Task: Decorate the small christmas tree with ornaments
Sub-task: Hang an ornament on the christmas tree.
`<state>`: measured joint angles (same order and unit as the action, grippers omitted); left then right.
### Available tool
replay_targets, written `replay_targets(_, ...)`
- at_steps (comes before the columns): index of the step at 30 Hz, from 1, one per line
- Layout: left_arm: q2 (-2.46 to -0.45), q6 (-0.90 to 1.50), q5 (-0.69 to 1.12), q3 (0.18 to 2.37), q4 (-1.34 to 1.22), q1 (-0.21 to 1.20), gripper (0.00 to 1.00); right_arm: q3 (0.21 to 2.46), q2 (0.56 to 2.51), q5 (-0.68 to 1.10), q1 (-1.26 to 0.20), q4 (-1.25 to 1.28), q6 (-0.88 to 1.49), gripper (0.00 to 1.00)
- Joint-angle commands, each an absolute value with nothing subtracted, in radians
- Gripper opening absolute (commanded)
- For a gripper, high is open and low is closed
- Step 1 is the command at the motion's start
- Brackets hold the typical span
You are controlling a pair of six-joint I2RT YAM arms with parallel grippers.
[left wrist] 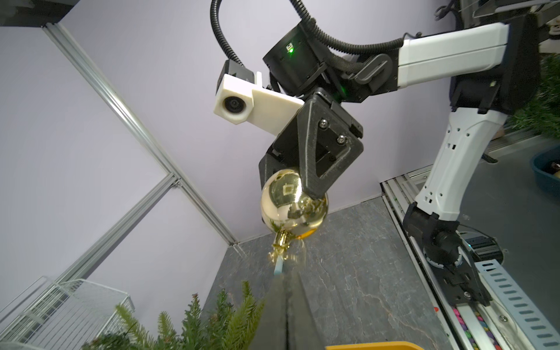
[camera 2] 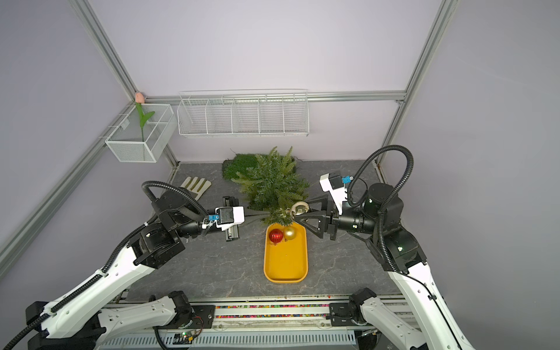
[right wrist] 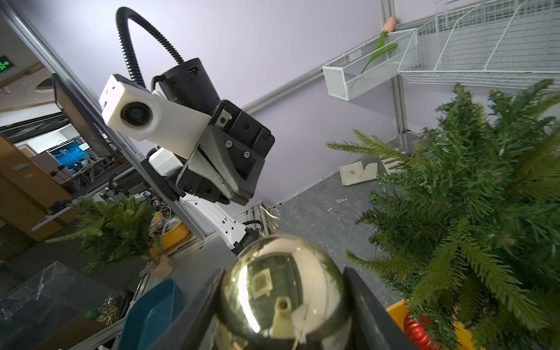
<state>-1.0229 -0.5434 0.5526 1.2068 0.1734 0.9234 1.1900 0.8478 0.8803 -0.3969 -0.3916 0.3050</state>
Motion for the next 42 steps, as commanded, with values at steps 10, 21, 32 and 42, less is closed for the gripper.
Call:
replay_targets(10, -1.134, -0.491, 0.351, 1.279, 0.140, 0.927, 0.16, 1.138, 0.836, 0.819, -0.337, -0.264, 0.345, 0.51)
replay_targets(21, -1.216, -0.411, 0.553, 1.369, 0.131, 0.927, 0.52, 1.134, 0.865, 0.862, -0.330, -0.194, 0.342, 0.51)
replay_targets(32, -1.252, -0.441, 0.695, 1.453, 0.274, 0.927, 0.45, 1.115, 0.846, 1.140, -0.330, -0.157, 0.307, 0.51)
replay_targets(42, -1.221, -0.452, 0.892, 1.464, 0.372, 0.927, 0.44, 1.152, 0.836, 1.292, -0.330, -0.239, 0.212, 0.51)
